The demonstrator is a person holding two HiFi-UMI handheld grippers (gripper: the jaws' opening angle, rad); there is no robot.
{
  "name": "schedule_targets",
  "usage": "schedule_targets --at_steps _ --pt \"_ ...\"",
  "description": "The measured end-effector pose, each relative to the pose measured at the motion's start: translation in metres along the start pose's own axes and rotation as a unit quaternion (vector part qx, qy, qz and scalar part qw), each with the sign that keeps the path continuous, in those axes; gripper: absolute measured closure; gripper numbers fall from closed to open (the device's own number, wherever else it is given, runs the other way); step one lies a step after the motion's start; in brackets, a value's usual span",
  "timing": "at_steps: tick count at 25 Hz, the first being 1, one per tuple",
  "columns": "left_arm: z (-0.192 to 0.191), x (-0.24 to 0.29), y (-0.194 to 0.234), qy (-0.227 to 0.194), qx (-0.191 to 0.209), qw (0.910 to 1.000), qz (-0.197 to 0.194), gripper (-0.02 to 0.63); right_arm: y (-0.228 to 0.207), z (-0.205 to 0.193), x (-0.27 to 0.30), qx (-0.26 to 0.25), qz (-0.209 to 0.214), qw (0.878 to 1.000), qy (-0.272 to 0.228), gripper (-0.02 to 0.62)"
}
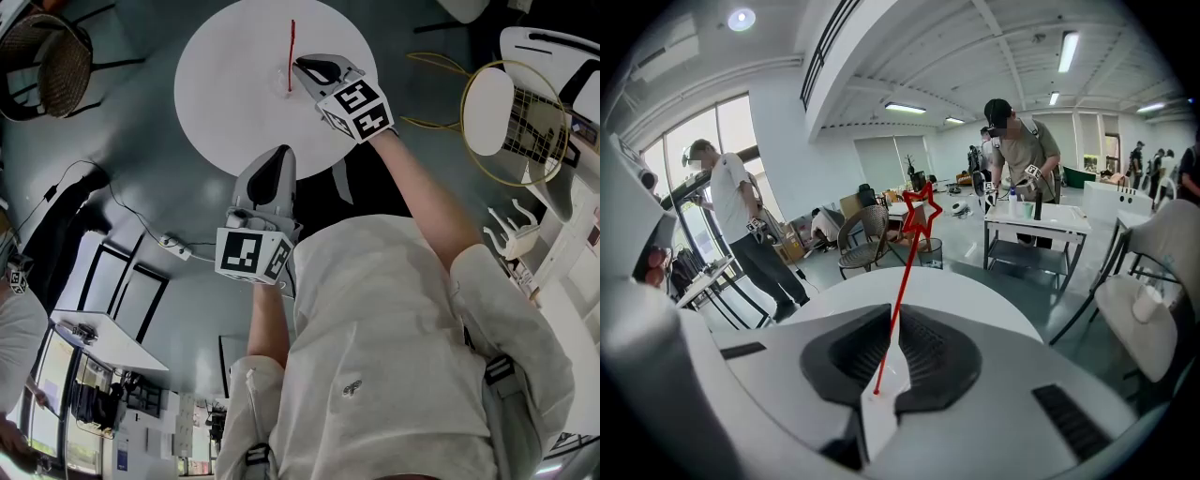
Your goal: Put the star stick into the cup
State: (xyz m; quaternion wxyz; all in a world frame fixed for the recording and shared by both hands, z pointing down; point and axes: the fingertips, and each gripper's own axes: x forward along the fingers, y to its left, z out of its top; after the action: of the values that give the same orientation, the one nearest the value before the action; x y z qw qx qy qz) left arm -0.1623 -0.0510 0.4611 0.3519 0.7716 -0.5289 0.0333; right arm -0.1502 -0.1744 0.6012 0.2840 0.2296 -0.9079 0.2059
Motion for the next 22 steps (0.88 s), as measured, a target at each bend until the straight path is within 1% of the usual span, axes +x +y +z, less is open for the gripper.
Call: schedule_targets --at_steps 13,22 --pt "0.007 -0.002 -0.004 -0.007 0.007 1.0 -0.003 0.597 0.004 0.009 -0.008 -0.003 -0.002 1.0 -0.008 0.56" --pt "0.015 -0.009 -0.014 -0.019 0.023 0.9995 -0.01 0.597 0.013 0.019 -0.027 -0.016 -0.008 1.0 -0.021 0.56"
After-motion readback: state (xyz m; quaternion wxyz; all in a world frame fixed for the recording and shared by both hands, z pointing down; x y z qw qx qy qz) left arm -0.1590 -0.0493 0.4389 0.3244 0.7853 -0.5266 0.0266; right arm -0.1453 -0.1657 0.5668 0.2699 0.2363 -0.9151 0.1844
